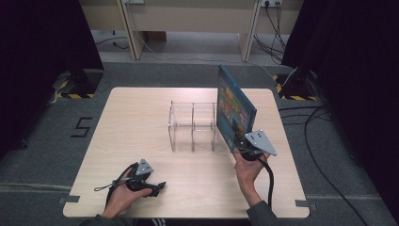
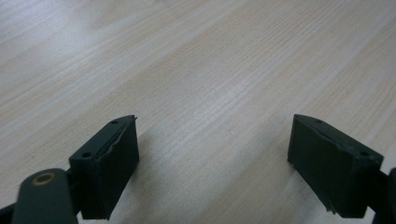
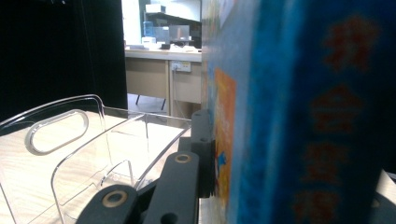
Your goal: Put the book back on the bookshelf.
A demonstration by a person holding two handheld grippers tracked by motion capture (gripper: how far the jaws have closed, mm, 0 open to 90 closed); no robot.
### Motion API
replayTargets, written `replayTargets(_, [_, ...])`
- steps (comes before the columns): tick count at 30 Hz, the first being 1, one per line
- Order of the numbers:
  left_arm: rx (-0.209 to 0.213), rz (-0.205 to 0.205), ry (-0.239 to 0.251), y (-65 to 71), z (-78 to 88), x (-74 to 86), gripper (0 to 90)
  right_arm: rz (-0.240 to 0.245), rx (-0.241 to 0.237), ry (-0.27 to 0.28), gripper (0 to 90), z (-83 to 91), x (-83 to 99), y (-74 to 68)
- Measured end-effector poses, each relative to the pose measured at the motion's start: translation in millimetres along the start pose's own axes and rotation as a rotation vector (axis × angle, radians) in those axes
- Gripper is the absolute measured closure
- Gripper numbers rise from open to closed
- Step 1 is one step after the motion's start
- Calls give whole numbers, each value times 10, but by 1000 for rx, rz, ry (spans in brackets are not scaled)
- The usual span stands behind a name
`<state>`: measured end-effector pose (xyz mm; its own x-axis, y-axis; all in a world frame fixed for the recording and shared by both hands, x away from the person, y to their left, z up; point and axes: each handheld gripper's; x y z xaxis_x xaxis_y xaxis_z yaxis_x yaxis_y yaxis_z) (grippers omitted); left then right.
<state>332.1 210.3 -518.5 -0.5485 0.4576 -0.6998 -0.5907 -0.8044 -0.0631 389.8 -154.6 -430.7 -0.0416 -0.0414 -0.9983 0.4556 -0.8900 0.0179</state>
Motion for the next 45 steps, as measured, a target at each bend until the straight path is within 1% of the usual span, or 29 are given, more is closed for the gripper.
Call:
replayTargets(2, [3, -1, 0, 3, 0, 0, 153, 10, 5, -9, 829, -30, 28, 0])
replayTargets(7, [4, -1, 1, 6, -1, 1, 153, 14, 19, -6, 829, -56, 51, 7])
replayTargets(11, [6, 1, 5, 10, -3, 0, 152, 9, 18, -7, 829, -86, 79, -1])
replayTargets(13, [6, 1, 5, 11, -3, 1, 153, 6, 22, 3, 829, -100, 92, -6])
replayTargets(17, [7, 0, 5, 12, -3, 1, 153, 0, 28, 6, 828, -119, 105, -10])
replayTargets(19, [9, -4, 3, 12, -1, 0, 153, -9, 35, 12, 828, -124, 113, -8])
replayTargets(21, [7, -7, 1, 16, 0, -1, 152, -31, 44, 22, 828, -116, 135, -7])
replayTargets(24, [11, -11, 1, 23, 1, 0, 152, -35, 52, 28, 826, -97, 160, -16])
replayTargets(27, [12, -11, 1, 25, 1, -1, 152, -61, 67, 34, 824, -83, 182, -29])
replayTargets(33, [13, -11, 2, 30, 2, 1, 152, -35, 73, 34, 811, -50, 227, -59])
replayTargets(35, [13, -12, 1, 30, 2, 1, 152, -38, 70, 36, 804, -43, 225, -53])
replayTargets(37, [13, -11, 1, 31, 2, 1, 152, -15, 73, 49, 787, -27, 213, -48])
replayTargets(40, [13, -12, 2, 31, 2, 2, 151, -23, 64, 59, 773, 13, 178, -34])
replayTargets(41, [13, -11, 2, 31, 2, 2, 152, -18, 72, 65, 756, 39, 154, -17])
replayTargets(42, [13, -11, 2, 31, 2, 2, 152, -18, 72, 65, 756, 39, 154, -17])
replayTargets(44, [12, -11, 2, 32, 3, 3, 152, -35, 70, 56, 729, 55, 153, 2])
replayTargets(45, [13, -12, 2, 32, 3, 3, 152, -34, 72, 53, 719, 67, 154, 10])
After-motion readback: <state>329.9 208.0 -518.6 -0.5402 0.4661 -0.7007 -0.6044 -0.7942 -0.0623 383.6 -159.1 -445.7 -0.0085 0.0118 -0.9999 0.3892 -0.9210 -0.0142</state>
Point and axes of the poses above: each handheld gripper's, and its own axes: z roughly backward along the jaws, x roughly out of its underside, y roughly to its right, and after that the axes turned 6 degrees about -x, right-handed
